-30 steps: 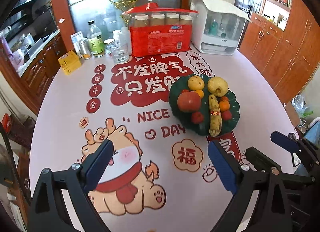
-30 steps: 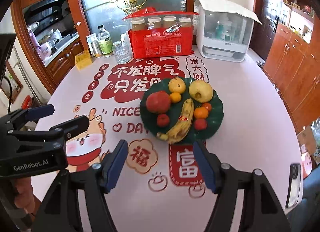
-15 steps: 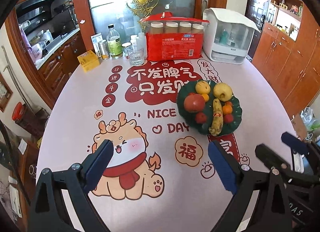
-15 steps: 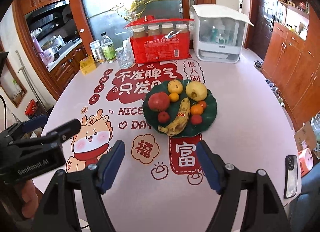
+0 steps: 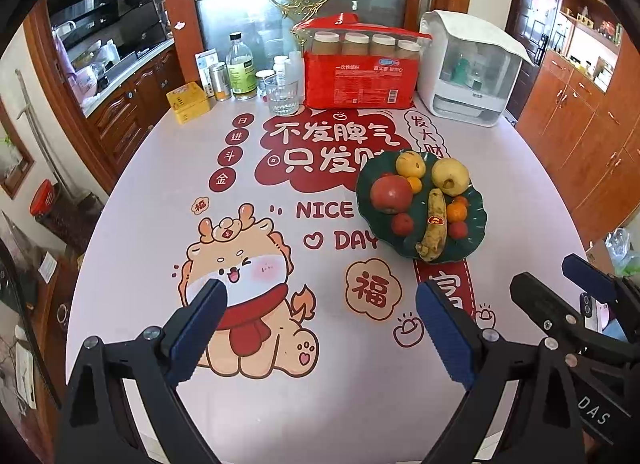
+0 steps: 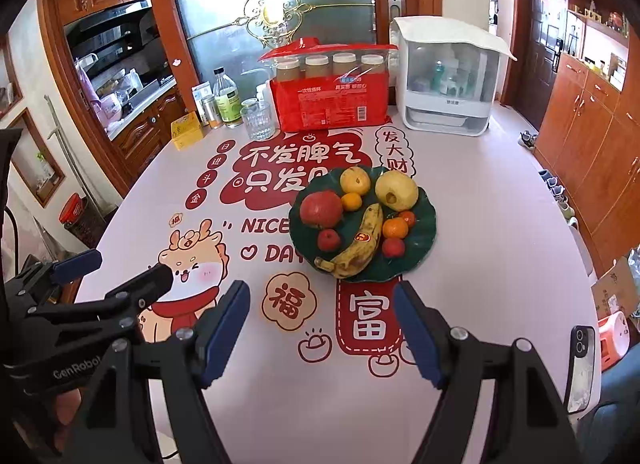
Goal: Organize fruits
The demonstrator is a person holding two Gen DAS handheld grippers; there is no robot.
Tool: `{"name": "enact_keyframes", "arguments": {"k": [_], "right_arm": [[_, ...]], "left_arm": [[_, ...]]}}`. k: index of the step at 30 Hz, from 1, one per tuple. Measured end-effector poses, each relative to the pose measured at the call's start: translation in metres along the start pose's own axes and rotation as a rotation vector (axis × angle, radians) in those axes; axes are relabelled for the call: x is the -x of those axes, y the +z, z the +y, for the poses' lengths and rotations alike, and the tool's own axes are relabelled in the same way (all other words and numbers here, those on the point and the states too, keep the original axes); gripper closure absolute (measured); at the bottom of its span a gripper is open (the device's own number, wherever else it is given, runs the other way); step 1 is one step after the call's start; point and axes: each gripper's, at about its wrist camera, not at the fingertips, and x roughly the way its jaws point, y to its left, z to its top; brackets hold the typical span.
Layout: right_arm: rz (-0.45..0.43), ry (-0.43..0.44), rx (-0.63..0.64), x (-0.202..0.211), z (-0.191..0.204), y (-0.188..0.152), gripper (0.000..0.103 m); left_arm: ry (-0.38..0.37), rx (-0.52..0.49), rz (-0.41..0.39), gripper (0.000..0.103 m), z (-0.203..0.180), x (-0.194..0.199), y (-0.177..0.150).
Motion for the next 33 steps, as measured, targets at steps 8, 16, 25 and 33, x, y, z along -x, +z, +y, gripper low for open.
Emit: {"name": "enact_keyframes", "arguments": {"k": [8, 16, 25, 33], "right_arm": [[-0.001, 0.007, 0.010, 0.0009, -0.0001, -0.0007, 0.029], [-0.014, 0.002, 0.013, 0.0032, 0.0002, -0.0012, 0.029], [-0.015, 0.004, 0.012, 0.0040, -0.0016, -0.0013, 0.029], [-0.013, 0.005, 0.013, 0.0037, -0.0020, -0.0015, 0.029]], "left_arm": [[0.001, 0.008, 0.002, 0.008, 0.0006, 0.0016, -0.0017], [0.003, 0.005, -0.006, 0.008, -0.0022, 0.0028, -0.0020], [0.004, 0.006, -0.006, 0.008, -0.0039, 0.0031, -0.0026], [0.004, 0.006, -0.004, 0.008, -0.0036, 0.0034, -0.0027]]}}
